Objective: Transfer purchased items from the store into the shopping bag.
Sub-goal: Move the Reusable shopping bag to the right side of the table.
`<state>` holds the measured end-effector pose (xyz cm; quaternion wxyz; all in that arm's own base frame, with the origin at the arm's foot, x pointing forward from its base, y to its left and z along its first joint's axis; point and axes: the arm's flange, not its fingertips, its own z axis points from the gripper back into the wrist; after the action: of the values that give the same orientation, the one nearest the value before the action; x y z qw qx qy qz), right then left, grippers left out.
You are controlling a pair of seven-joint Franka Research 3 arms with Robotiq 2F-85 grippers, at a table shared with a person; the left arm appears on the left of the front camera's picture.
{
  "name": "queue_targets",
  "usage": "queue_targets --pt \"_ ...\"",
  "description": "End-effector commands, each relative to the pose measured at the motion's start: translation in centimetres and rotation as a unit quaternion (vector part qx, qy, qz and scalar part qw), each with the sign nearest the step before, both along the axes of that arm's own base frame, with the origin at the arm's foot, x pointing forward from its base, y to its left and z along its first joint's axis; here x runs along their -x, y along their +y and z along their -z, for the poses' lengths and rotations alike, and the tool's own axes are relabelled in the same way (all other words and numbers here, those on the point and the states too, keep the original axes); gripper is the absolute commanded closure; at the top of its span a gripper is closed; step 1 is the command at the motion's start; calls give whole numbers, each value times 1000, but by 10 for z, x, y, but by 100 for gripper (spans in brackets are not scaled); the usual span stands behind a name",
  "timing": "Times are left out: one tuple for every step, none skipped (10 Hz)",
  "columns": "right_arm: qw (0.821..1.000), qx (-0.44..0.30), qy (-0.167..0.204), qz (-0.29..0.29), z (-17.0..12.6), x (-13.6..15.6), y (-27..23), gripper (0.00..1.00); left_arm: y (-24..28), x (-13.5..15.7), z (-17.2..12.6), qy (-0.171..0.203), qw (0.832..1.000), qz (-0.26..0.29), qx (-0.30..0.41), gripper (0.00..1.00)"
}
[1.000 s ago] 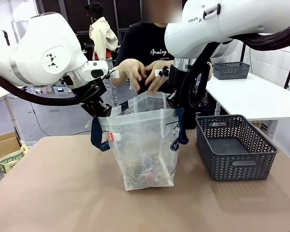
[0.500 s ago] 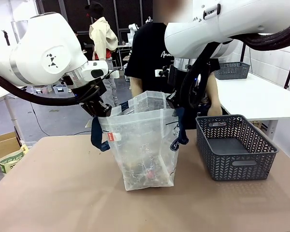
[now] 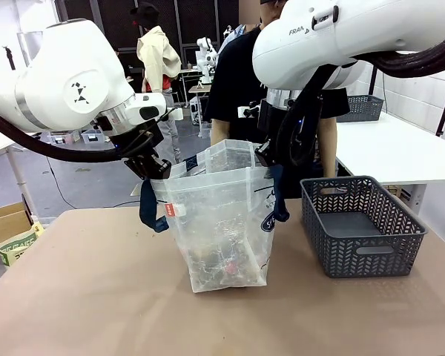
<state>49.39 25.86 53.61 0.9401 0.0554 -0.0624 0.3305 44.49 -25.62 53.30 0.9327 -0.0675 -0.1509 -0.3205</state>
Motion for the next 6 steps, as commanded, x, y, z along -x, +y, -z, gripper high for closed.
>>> queue_targets --pt "1000 -1 -3 1 -1 0 0 100 1 0 -1 0 1000 -5 1 100" --pt "1000 -1 -3 1 -1 0 0 100 1 0 -1 0 1000 -5 1 100" --pt "1000 -1 -3 1 -1 0 0 100 1 0 -1 0 1000 -5 1 100" --pt "1000 -1 -3 1 -1 0 0 100 1 0 -1 0 1000 -5 1 100" --pt "1000 -1 -3 1 -1 0 0 100 1 0 -1 0 1000 -5 1 100" --pt "1000 -1 -3 1 -1 0 0 100 1 0 -1 0 1000 -5 1 100"
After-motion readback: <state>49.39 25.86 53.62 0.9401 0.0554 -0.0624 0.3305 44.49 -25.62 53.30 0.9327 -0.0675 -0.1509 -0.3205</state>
